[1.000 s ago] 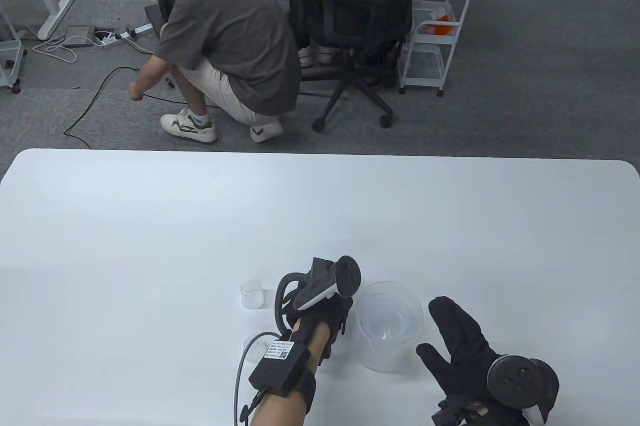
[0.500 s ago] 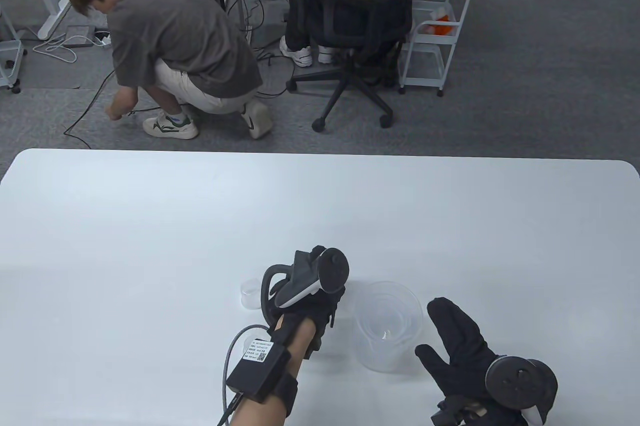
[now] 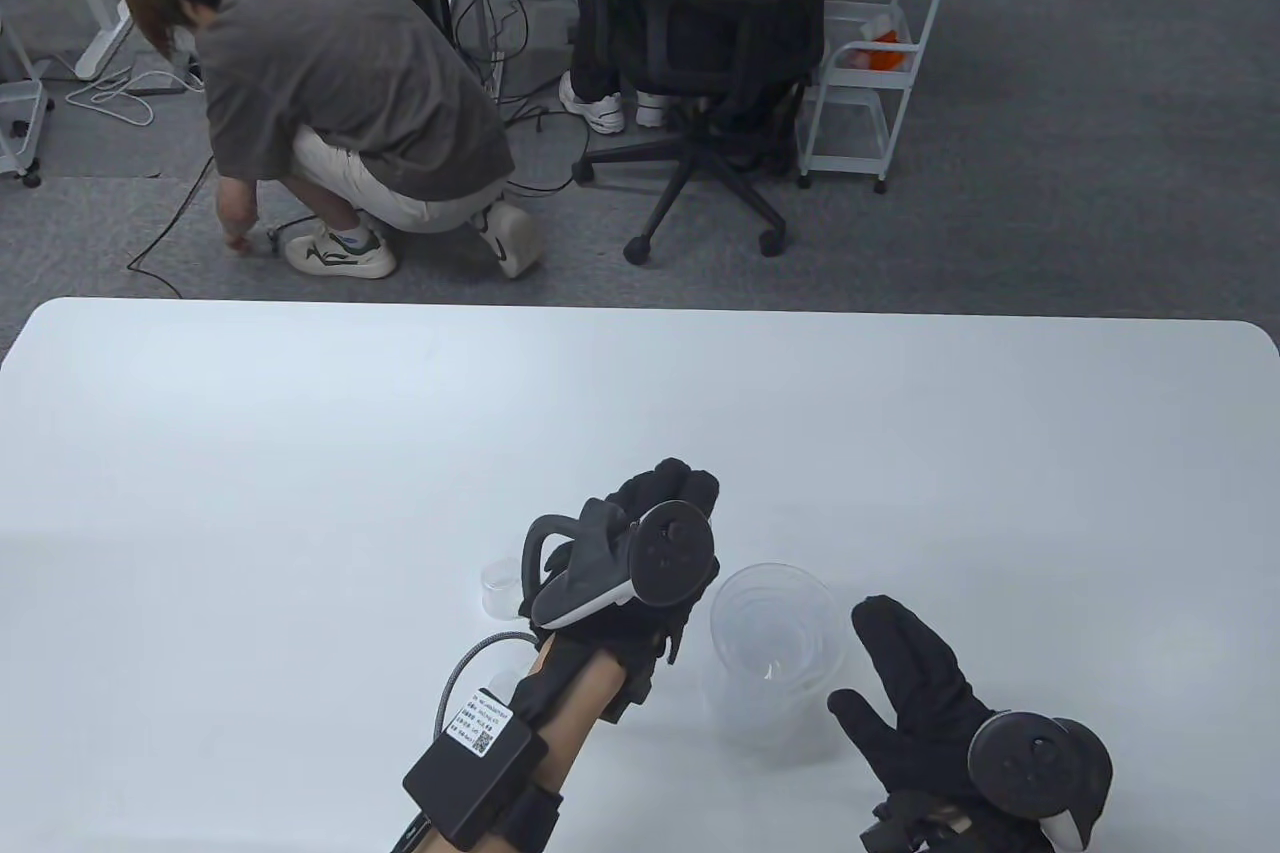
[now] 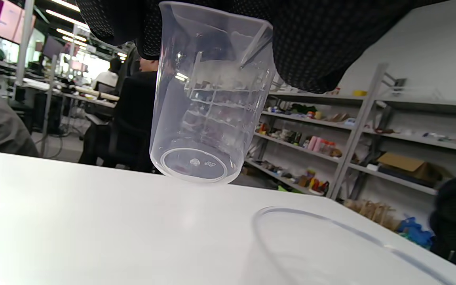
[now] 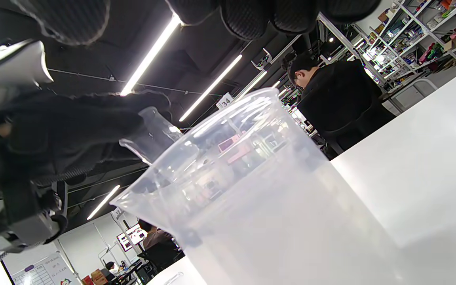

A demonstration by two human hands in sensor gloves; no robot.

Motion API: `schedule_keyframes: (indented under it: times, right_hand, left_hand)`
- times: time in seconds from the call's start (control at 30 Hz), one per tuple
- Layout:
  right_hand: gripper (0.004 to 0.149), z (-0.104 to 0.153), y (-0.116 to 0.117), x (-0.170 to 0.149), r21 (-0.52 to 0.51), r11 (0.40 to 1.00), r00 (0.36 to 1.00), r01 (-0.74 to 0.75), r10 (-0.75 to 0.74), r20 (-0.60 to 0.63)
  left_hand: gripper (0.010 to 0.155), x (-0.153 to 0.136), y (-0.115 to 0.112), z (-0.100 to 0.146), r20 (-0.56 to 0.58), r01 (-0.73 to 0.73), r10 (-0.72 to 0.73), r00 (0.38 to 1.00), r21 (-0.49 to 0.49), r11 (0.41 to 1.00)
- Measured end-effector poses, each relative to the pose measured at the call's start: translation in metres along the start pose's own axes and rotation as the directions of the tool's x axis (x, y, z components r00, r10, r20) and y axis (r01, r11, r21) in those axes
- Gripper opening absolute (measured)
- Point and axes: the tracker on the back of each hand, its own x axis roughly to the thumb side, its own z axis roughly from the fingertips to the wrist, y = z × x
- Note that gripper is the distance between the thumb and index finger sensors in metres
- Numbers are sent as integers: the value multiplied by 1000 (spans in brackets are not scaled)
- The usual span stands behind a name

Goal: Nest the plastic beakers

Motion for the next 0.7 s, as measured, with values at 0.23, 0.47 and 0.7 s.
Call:
schedule_keyframes:
  times: [0.23,0.47,0.7]
  right_hand:
    - [75,0,0,0,-1,1000,1000,1,-1,-2]
    - [75,0,-1,-1,-3,1000,1000,-2,2,-1]
    - [75,1,-1,-1,-3,1000,1000,-1,1,0]
  left_hand:
    - [70,29,-3,4,107,-85,88,990,-29,996]
    - [70,46,-23,2,156,-85,99,983,-95,992]
    - [69,53,-46,1,168,-77,100,981,-137,988]
